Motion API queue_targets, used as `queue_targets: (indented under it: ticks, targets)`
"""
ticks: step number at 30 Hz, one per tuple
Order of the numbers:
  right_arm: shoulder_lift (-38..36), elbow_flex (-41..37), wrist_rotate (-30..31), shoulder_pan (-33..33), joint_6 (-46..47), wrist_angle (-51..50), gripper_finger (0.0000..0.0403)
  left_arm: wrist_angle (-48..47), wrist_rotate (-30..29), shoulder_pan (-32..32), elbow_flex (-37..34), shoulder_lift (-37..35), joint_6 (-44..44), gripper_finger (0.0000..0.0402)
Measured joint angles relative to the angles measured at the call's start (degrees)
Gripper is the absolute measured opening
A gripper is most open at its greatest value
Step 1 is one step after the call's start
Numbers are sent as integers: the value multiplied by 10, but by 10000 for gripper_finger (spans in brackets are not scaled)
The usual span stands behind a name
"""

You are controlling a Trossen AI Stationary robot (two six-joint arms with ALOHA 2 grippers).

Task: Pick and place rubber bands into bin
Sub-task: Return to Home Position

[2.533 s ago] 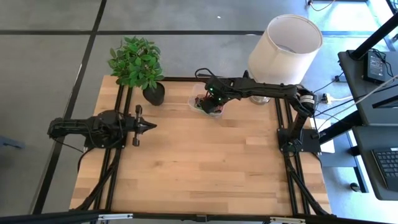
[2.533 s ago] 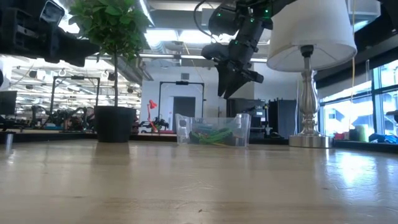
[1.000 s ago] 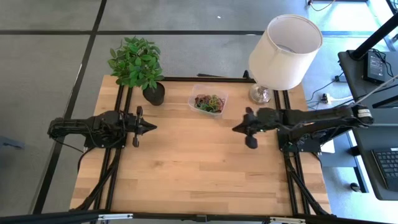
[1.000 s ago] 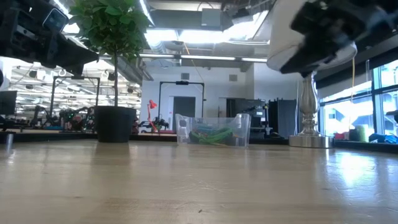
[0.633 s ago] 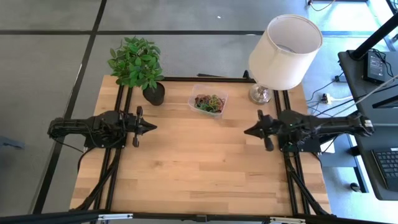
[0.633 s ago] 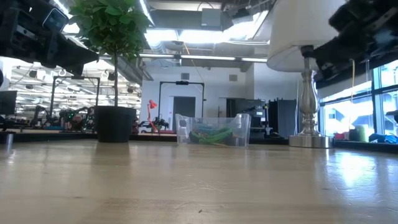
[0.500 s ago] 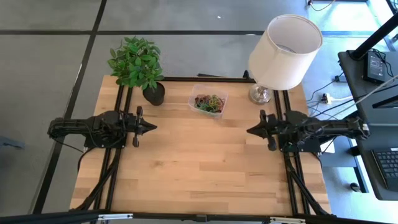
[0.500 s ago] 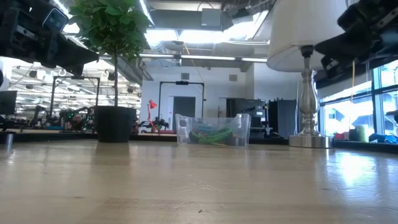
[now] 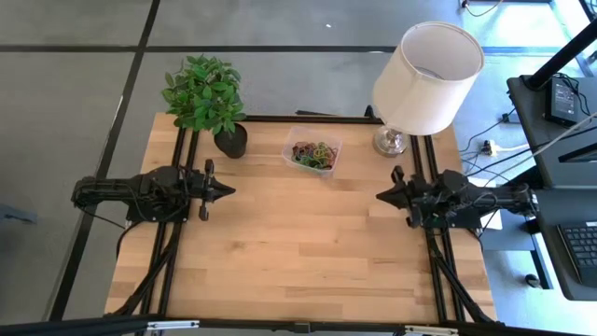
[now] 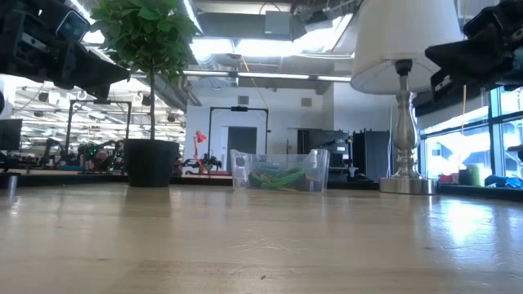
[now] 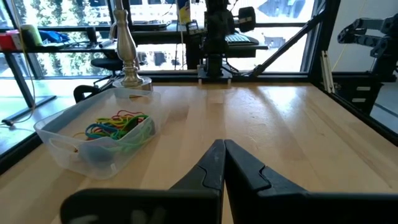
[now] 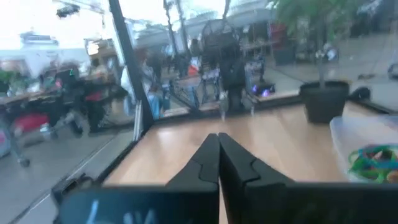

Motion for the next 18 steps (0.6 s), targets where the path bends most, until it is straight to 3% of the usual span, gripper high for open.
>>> queue_targets:
  ticks: [18]
  targets:
    - [2, 0, -6, 0, -20, -30, 28, 0, 0, 0, 0, 0, 0, 3]
